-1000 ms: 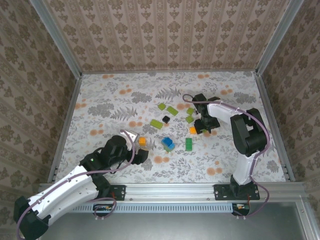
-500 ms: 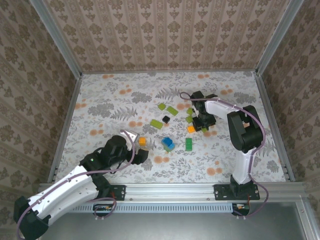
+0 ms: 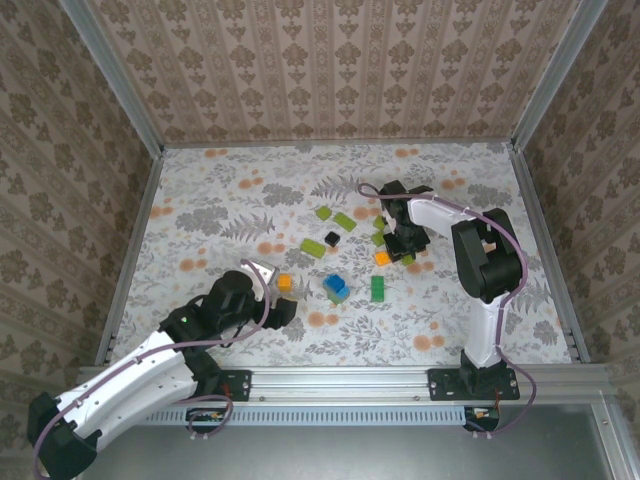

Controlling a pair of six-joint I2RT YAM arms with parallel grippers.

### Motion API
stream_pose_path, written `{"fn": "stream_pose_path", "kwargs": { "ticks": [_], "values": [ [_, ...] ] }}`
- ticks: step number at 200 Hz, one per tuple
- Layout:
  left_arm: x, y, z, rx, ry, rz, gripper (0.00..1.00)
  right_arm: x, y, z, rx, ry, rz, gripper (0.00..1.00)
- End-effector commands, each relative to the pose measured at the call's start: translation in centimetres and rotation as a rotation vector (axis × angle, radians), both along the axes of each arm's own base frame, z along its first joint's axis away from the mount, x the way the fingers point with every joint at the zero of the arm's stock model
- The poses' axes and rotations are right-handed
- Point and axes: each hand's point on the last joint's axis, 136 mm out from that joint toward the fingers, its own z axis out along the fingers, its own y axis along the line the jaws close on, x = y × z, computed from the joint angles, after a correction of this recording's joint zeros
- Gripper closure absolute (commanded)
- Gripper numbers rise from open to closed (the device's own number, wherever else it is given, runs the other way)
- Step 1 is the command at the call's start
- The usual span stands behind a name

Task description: Assemble a carrot with lego

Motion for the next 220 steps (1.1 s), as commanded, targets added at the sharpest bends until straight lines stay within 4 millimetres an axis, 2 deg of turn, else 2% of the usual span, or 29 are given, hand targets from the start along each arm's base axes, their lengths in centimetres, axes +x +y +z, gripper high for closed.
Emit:
{"fn": "stream_pose_path", "kwargs": {
  "ticks": [1,66,98,114,134,167,188,220],
  "values": [
    [-0.1,-0.4,0.5,-0.013,-0.029,-0.029,0.10,1.3,0.3,-0.4,0.014,-0.039,-0.008,0.62],
    [0.0,-0.4,0.5,-0.011,-0.030,-0.027,0.10,0.7,-1.0,3.6,-0.014,-0.137,-0.064,0.68],
    [0.2,-0.5,0.2,0.002,-0.025,-0.024,0.10,-0.7,-0.3,6.4,0.033,-0.184,-0.055,0.68],
    [0.2,-0.5,0.2,0.007,-0.022,-0.023,0.10,-1.8,1.3,7.8,0.075,-0.187,-0.011,0.68],
    [0.3,-0.4,0.3,0.006,-0.027,-0.017,0.10,-3.3,4.6,9.5,0.162,-0.186,0.063,0.68],
    [0.3,-0.3,0.2,0.009,-0.028,-0.012,0.10,-6.3,9.7,11.6,0.208,-0.156,0.217,0.68],
    [0.3,-0.3,0.1,0.010,-0.026,-0.013,0.10,-7.8,11.7,12.7,0.222,-0.150,0.268,0.68],
    [0.3,-0.4,0.2,0.007,-0.025,-0.016,0.10,-9.2,13.4,13.8,0.247,-0.141,0.300,0.68]
  ]
}}
